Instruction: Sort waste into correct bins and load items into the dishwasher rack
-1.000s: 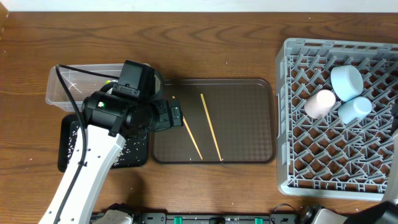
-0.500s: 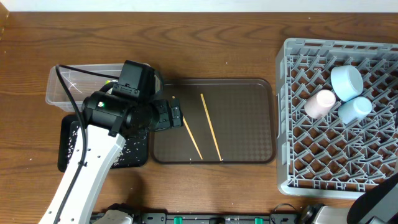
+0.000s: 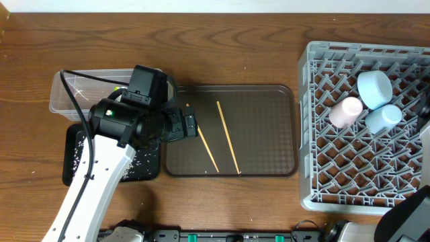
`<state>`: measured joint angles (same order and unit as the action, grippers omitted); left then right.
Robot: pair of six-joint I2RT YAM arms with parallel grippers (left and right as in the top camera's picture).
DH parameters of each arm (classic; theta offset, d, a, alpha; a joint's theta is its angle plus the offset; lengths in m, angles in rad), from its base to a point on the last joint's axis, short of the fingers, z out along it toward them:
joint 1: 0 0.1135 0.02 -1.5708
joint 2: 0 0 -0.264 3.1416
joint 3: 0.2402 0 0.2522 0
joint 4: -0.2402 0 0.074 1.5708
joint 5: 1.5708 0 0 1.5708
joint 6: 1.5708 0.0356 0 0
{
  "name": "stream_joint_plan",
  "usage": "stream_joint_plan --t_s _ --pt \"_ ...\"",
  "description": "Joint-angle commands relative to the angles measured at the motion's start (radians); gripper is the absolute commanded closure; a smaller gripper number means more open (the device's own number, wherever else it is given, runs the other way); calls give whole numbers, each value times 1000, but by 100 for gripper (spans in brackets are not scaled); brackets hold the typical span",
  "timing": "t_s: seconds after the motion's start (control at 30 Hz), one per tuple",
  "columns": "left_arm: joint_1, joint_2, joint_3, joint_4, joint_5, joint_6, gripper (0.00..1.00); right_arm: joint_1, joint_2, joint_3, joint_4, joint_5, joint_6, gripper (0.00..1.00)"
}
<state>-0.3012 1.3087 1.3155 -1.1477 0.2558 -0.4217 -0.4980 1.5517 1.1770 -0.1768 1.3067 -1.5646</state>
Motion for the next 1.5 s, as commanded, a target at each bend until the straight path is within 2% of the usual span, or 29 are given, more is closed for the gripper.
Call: stream_joint_plan --t_s 0.0,0.1,0.27,0.5,0.77,0.97,1.17,1.27,1.47 --pt "5 -7 20 -3 -6 2 2 9 11 5 -38 60 105 99" --pt "5 -7 20 -3 -6 2 2 16 11 5 -63 58 246 99" --pt "5 -7 20 -3 -6 2 2 48 11 5 -70 67 295 99" --pt "5 -7 20 -3 -6 2 2 64 11 5 -207 66 644 99" --pt "5 -7 20 -3 -6 2 2 76 3 5 -318 112 935 99" --pt "5 -7 20 -3 -6 2 2 115 -33 5 -420 111 1028 99" --pt "5 -7 20 -3 -6 2 2 147 -77 5 -447 107 1108 99" --pt "5 -7 20 -3 -6 2 2 172 -104 5 -449 107 1108 84" --pt "5 -7 20 -3 -6 2 2 205 -154 5 -484 68 1109 87"
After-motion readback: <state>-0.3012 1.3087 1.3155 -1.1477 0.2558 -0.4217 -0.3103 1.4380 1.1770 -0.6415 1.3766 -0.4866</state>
